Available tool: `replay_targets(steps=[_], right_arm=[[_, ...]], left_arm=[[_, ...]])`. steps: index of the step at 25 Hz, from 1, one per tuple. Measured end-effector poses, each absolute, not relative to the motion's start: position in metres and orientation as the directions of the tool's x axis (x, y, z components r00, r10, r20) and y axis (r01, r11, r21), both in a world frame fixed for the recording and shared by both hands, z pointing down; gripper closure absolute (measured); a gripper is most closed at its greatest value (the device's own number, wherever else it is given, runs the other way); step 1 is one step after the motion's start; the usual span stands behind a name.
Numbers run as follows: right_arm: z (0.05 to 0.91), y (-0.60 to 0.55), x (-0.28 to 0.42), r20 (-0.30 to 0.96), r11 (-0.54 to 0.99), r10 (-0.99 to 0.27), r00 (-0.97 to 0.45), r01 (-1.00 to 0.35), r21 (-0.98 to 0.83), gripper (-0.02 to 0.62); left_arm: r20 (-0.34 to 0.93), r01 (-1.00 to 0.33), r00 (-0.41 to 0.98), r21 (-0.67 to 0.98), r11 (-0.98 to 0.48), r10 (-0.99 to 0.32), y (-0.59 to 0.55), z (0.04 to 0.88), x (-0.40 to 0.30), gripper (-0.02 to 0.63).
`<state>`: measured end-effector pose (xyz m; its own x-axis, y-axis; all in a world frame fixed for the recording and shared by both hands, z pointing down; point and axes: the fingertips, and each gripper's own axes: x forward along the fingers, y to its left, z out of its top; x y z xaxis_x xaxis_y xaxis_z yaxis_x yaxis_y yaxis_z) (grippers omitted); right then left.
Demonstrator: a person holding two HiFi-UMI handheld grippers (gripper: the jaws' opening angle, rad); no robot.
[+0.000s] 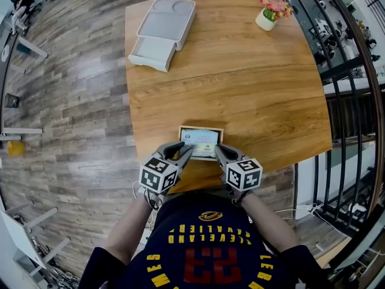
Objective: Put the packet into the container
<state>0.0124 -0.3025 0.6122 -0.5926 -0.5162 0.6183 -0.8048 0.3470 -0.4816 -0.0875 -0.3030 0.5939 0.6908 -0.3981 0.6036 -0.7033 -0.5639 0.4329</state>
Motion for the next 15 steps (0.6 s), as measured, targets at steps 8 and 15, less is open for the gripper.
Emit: replay_targets(steps=[8,15], right_arm=[[0.6153,-0.3018,0.0084,0.636,0.367,-0.511,-0.578,-0.816,-0.447,0.574],[0.6116,-0.3013,0.0048,0.629,0.392,-0.508,-0.589,-0.808,-0.44,0.486]], left_arm=[[0.594,-0.709,0.689,0.435,-0.555,-0.415,-0.3028,0.5906,-0.0926,0.469],[0.589,-0.706,0.693,0.439,-0.555,-0.415,-0.3033,0.5878,-0.0914,0.469]])
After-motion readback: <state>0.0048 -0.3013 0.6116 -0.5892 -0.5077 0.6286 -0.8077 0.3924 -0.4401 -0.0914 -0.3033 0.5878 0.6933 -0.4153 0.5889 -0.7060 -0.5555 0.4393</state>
